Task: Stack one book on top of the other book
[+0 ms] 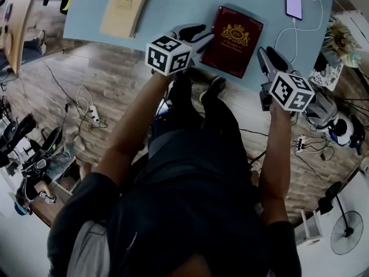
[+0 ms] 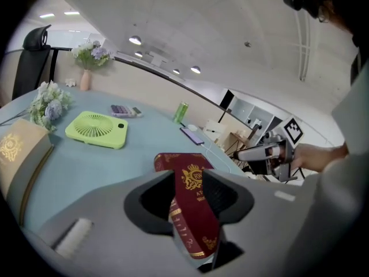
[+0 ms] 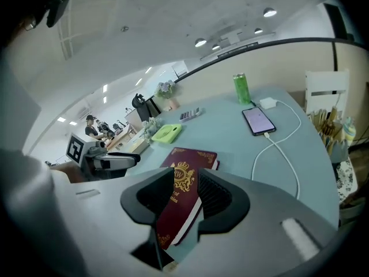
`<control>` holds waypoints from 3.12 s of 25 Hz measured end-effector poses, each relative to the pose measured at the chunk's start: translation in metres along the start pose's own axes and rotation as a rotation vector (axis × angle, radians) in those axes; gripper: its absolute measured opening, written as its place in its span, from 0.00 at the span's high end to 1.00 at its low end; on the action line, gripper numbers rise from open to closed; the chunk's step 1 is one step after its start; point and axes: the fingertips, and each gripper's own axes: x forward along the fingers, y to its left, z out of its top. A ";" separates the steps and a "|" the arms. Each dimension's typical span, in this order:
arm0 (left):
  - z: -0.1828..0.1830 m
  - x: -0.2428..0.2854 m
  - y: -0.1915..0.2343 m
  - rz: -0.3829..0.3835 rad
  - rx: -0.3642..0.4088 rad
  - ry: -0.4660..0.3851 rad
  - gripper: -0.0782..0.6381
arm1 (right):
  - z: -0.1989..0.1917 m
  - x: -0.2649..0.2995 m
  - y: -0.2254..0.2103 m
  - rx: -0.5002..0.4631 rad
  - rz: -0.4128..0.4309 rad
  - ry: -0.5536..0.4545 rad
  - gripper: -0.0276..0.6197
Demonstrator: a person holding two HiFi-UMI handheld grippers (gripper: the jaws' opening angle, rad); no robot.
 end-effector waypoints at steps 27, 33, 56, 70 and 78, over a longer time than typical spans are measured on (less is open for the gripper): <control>-0.048 0.050 0.014 -0.084 -0.185 0.088 0.61 | -0.063 0.055 -0.012 0.291 0.078 0.114 0.81; -0.040 0.035 0.016 -0.024 -0.139 0.076 0.61 | -0.056 0.053 0.001 0.314 0.086 0.107 0.83; 0.015 -0.111 0.110 0.154 -0.103 -0.106 0.61 | 0.008 0.121 0.150 0.185 0.223 0.097 0.83; 0.030 -0.195 0.207 0.212 -0.142 -0.180 0.61 | 0.036 0.195 0.253 0.118 0.264 0.136 0.83; 0.031 -0.213 0.236 0.243 -0.150 -0.183 0.61 | 0.033 0.221 0.276 0.118 0.280 0.173 0.84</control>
